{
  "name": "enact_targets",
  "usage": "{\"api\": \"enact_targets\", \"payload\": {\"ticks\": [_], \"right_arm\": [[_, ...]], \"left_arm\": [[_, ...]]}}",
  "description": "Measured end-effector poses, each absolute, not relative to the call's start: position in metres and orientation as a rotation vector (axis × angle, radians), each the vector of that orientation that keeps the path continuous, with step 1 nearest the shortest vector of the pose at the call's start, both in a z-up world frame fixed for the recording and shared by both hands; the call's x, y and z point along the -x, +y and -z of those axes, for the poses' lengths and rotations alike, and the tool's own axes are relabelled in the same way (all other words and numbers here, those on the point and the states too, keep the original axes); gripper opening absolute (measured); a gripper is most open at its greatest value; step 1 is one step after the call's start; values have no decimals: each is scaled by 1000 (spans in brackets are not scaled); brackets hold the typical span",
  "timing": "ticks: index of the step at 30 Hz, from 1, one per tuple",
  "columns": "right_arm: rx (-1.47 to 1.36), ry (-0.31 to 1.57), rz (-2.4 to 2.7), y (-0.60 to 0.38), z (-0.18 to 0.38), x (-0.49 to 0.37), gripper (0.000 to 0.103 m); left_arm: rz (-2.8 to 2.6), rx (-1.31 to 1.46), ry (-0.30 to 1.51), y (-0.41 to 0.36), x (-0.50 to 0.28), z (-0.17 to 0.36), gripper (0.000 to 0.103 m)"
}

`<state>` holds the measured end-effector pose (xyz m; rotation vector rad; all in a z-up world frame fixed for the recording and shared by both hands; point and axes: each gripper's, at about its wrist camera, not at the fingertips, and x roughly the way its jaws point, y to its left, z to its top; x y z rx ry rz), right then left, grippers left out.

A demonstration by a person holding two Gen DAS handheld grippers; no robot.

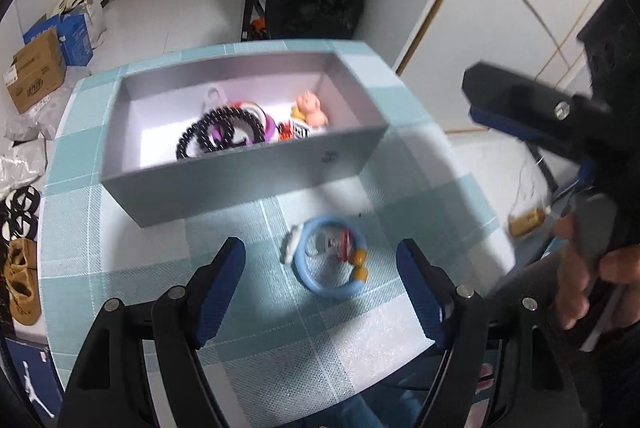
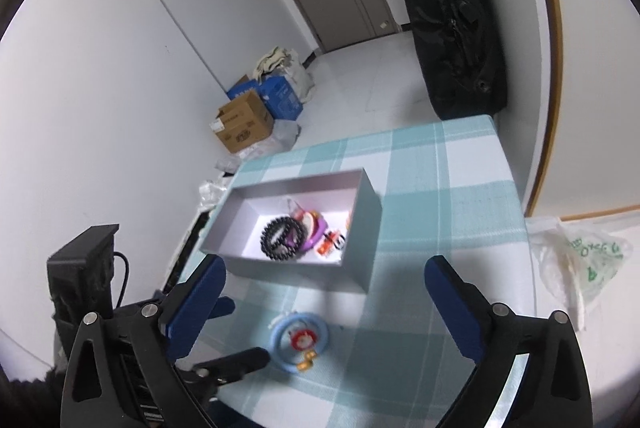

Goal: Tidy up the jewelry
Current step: 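Reach the left gripper to the blue ring teether and grasp it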

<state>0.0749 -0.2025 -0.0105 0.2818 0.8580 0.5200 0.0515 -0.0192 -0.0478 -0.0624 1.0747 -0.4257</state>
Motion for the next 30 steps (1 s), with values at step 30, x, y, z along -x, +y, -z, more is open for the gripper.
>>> {"api": "enact_targets", "payload": {"ticks": [30], "right_arm": [[-268, 897, -386, -232, 15, -60, 102]], "left_arm": [[337, -137, 1070, -51, -50, 76, 53]]}}
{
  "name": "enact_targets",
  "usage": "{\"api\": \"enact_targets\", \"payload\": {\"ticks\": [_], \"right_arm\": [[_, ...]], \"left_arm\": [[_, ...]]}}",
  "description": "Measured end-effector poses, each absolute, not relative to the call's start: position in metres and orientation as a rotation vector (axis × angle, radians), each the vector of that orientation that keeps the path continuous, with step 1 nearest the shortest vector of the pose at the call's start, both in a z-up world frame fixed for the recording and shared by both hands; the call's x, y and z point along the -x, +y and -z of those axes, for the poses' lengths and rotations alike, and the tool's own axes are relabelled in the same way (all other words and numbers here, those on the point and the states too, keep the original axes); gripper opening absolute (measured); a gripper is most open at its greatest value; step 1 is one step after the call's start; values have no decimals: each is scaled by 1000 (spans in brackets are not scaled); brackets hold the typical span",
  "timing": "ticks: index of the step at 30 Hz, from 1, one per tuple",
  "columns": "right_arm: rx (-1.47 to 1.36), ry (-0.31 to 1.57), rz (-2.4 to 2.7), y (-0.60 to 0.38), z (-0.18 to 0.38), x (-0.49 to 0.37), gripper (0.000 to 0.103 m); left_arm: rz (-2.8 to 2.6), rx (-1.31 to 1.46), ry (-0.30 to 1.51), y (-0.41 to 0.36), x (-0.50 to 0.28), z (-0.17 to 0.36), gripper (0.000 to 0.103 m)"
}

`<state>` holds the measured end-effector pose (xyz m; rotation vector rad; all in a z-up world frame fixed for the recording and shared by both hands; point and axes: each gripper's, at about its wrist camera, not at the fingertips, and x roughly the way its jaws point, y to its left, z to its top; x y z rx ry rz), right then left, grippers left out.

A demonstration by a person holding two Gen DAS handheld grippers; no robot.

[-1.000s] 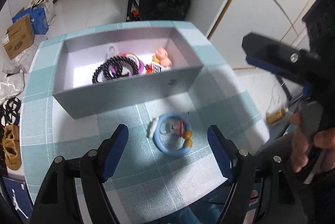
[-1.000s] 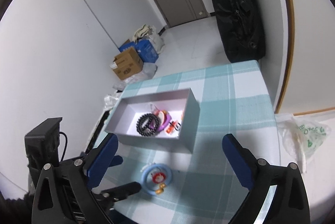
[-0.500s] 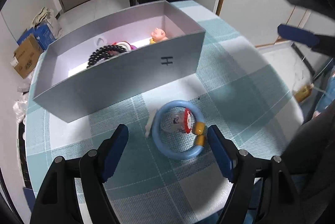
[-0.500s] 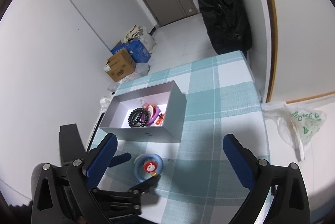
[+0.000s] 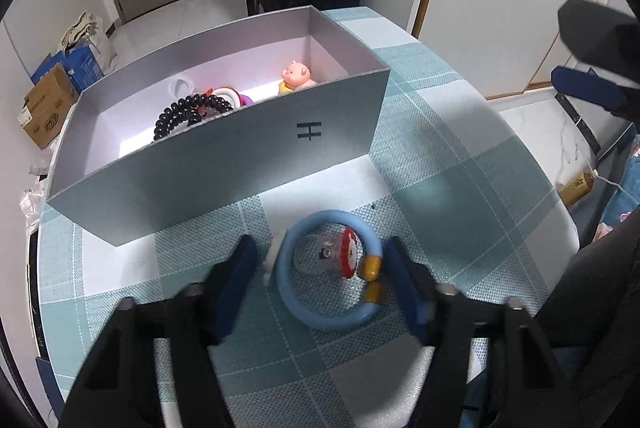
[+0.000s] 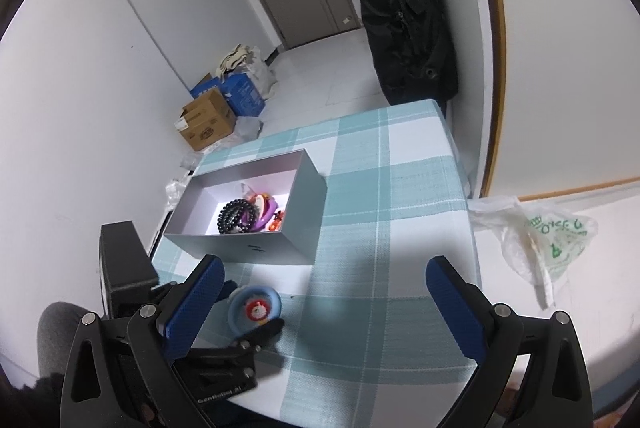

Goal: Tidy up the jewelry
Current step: 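Reach the left gripper to the blue ring teether and grasp it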

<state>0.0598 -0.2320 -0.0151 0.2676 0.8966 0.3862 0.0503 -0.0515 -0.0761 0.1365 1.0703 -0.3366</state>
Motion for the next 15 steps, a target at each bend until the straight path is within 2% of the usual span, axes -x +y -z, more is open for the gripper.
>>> {"api": "enact_targets", "payload": {"ticks": [15], "right_arm": [[-263, 938, -345, -230, 26, -62, 102]], "left_arm": [[432, -9, 1042, -43, -50, 54, 52]]}}
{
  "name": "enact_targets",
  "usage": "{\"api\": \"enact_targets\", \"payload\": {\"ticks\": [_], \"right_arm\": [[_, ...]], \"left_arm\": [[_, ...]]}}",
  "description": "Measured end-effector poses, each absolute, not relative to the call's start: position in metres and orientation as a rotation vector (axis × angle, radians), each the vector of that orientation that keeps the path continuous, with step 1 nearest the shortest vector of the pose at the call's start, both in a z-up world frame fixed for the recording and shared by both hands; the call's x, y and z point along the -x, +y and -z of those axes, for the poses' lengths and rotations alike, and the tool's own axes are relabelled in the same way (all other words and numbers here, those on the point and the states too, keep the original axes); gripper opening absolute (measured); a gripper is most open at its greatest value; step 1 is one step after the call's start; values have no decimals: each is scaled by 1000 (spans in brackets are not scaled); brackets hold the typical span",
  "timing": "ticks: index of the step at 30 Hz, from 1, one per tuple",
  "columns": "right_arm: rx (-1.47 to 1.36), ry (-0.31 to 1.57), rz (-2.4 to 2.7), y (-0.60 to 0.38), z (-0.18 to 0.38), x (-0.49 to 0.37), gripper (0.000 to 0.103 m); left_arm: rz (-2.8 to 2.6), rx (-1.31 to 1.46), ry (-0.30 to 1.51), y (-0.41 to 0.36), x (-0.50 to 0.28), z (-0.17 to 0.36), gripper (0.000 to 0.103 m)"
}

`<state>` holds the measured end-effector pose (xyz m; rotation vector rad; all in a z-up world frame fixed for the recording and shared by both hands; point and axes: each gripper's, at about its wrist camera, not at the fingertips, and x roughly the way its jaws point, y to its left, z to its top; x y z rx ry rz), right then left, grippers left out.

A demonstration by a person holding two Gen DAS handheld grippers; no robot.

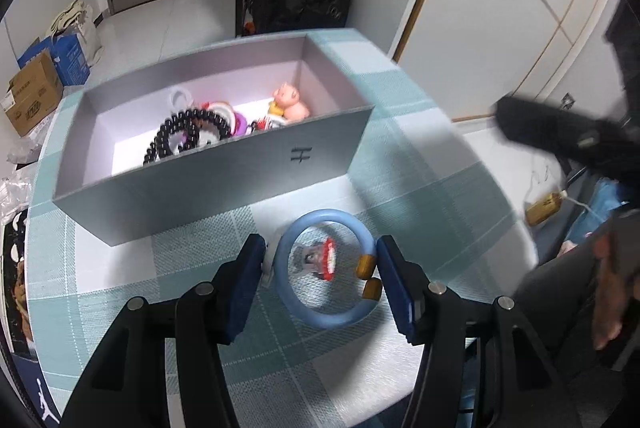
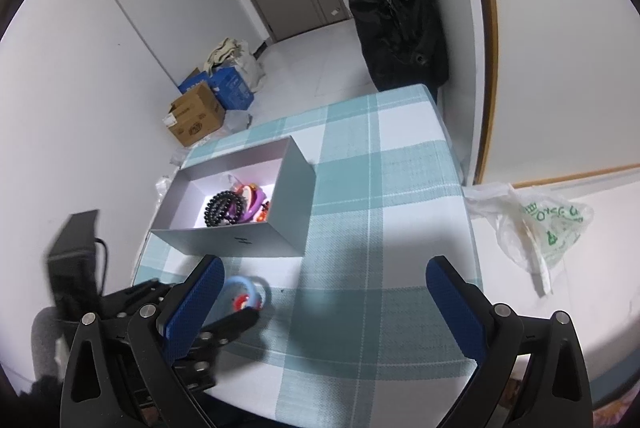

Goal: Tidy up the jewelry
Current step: 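Reach the left gripper to the blue ring teether and grasp it, then lift the blue ring with the left gripper while the right grasps the red charm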

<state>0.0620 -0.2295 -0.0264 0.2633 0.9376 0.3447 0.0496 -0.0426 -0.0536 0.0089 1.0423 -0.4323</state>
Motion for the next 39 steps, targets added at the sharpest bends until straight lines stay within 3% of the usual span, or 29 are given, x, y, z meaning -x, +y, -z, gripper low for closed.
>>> {"api": "enact_targets", "payload": {"ticks": [23, 25, 33, 37, 39], "right_arm": [[-68, 1060, -454, -162, 65, -63, 100], [-39, 1056, -470, -152, 67, -62, 97], [108, 1061, -505, -116, 75, -58, 66], [210, 1051, -498, -101, 79, -54, 60], [259, 1046, -498, -96, 82, -53, 52]], "left_arm": [[283, 352, 904, 53, -56, 4, 52], [282, 376, 902, 57, -60, 4, 52], [290, 418, 893, 69, -61, 1, 52], [294, 434, 909, 73, -64, 4, 52], [291, 433, 918, 73, -65, 5, 52]]}}
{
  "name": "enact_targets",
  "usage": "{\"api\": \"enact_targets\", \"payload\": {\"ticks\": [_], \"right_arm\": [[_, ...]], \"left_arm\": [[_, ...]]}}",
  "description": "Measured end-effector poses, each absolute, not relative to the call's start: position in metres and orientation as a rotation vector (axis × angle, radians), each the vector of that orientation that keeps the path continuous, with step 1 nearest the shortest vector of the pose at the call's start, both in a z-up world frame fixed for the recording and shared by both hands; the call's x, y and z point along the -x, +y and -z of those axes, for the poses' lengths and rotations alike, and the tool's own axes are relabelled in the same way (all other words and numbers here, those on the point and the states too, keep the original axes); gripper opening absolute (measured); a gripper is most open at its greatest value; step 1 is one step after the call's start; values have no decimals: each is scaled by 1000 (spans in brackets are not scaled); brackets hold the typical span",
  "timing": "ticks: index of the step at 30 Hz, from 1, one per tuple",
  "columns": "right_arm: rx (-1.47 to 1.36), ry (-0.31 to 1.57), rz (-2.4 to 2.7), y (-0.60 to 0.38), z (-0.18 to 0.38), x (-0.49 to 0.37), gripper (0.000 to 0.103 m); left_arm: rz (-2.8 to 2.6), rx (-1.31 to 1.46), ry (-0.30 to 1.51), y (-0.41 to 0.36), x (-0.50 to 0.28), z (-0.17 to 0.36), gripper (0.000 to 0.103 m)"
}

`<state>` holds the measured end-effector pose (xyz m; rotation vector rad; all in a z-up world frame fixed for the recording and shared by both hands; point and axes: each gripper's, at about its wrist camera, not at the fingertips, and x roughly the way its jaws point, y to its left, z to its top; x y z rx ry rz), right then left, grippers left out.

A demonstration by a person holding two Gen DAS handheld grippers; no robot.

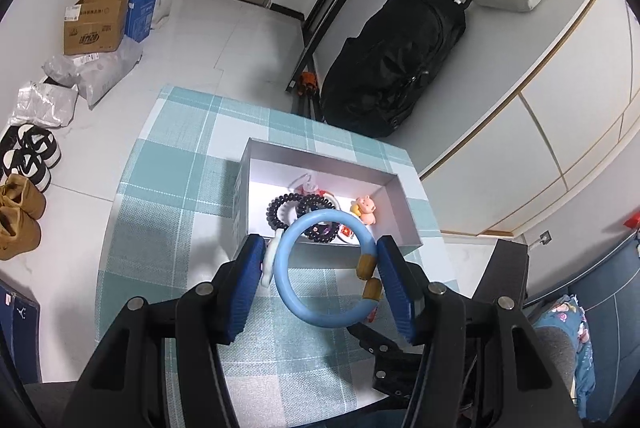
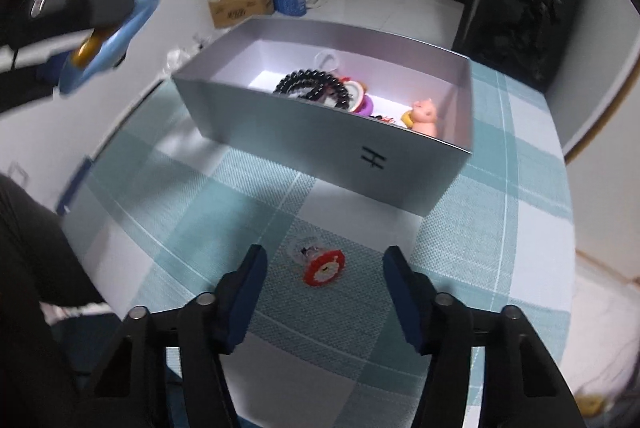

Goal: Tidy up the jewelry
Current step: 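Lift the blue ring with the left gripper while the right grasps the red charm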

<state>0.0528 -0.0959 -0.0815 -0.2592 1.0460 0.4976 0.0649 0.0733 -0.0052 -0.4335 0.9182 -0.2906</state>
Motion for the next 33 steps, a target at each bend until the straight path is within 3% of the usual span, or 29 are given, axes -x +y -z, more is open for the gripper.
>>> {"api": "enact_targets", "payload": {"ticks": [4, 11, 33], "right_arm": [[290, 1055, -506, -93, 85, -52, 28], [296, 1055, -536, -89, 85, -52, 19], [267, 919, -567, -89, 41, -41, 18]], "left_arm": [[293, 438, 932, 72, -67, 8, 52], [296, 426, 937, 67, -66, 8, 52], [286, 431, 927, 65, -72, 7, 52]]}}
